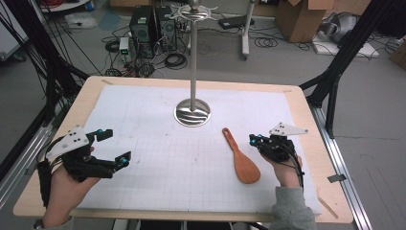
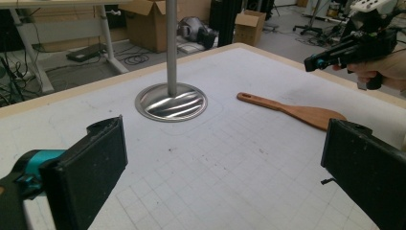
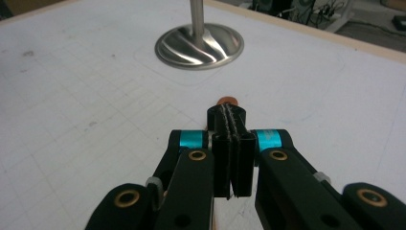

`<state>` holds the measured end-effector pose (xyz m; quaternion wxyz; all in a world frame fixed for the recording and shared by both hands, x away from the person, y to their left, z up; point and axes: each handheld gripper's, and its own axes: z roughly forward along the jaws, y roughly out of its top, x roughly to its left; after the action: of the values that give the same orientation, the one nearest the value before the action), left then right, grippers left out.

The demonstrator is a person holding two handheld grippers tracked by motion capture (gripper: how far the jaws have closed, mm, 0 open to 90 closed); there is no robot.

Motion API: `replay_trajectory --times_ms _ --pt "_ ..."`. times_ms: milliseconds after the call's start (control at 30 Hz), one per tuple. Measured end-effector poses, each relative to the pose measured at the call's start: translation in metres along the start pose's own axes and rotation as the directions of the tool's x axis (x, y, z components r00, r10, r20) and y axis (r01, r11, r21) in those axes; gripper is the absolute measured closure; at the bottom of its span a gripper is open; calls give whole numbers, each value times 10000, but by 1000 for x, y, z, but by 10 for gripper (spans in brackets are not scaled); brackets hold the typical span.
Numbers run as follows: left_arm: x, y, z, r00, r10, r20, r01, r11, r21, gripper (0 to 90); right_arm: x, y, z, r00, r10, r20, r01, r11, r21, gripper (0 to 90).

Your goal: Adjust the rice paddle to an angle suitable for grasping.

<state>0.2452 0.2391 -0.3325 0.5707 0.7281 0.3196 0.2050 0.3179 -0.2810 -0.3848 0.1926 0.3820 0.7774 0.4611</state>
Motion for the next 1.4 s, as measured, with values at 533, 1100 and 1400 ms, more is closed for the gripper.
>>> replay_trajectory --times_ms 533,1100,1400 --pt "2 -3 -1 9999 -115 -79 115 9999 21 24 -2 -13 27 9997 -71 249 50 9965 837 895" --pt "-1 -8 -2 9999 -142 -98 143 9998 154 23 -1 -19 53 9992 -253 301 190 9809 1938 898" --pt "-1 -9 -5 9998 -132 -153 135 9997 205 24 -3 -23 63 9993 -198 303 124 9737 2273 898"
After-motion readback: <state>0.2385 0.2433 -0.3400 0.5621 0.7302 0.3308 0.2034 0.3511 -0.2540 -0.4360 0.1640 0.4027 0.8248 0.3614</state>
